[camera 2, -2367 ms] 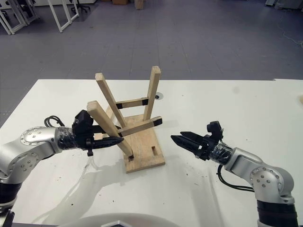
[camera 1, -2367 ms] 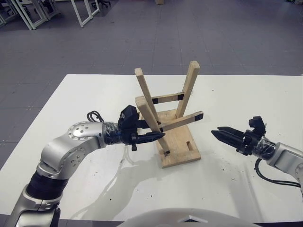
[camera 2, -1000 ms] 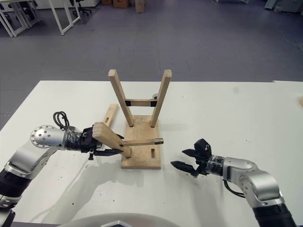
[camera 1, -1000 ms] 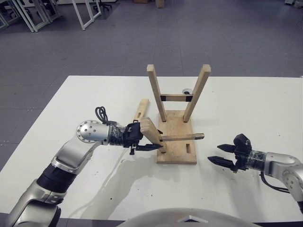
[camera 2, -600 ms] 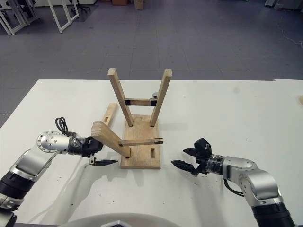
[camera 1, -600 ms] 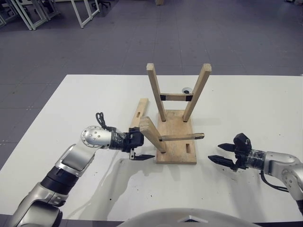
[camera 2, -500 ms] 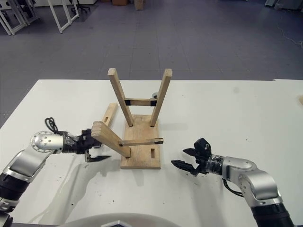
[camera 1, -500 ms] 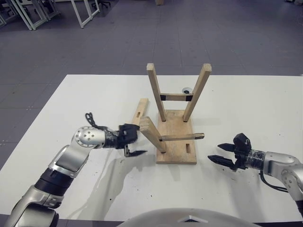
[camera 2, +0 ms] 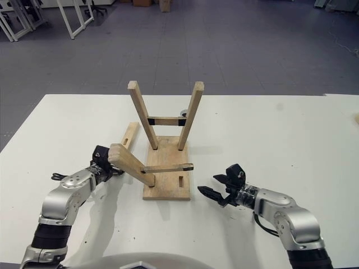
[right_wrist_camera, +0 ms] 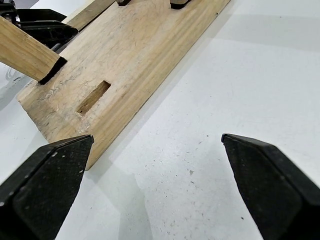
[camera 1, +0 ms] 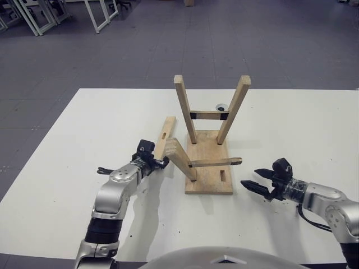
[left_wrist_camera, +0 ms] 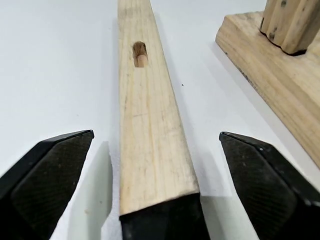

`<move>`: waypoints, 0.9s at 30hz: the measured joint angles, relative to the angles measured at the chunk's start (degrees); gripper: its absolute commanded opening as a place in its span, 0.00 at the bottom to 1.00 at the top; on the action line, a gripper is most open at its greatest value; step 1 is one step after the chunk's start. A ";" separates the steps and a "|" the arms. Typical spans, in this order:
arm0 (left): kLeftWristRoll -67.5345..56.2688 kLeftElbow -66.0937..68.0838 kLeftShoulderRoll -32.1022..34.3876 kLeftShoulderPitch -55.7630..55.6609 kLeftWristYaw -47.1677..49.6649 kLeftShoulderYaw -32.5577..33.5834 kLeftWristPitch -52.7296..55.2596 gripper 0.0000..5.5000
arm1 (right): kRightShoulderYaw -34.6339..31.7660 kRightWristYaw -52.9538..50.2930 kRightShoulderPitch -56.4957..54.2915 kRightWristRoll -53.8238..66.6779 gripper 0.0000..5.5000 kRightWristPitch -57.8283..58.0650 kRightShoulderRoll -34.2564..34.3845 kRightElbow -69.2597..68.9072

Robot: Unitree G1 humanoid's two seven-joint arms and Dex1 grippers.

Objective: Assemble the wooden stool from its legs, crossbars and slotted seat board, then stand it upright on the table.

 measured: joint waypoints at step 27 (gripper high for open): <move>-47.39 0.10 7.89 -9.10 -19.64 32.28 3.23 0.37 | -21.94 -13.57 -30.56 42.98 0.86 27.77 5.30 4.52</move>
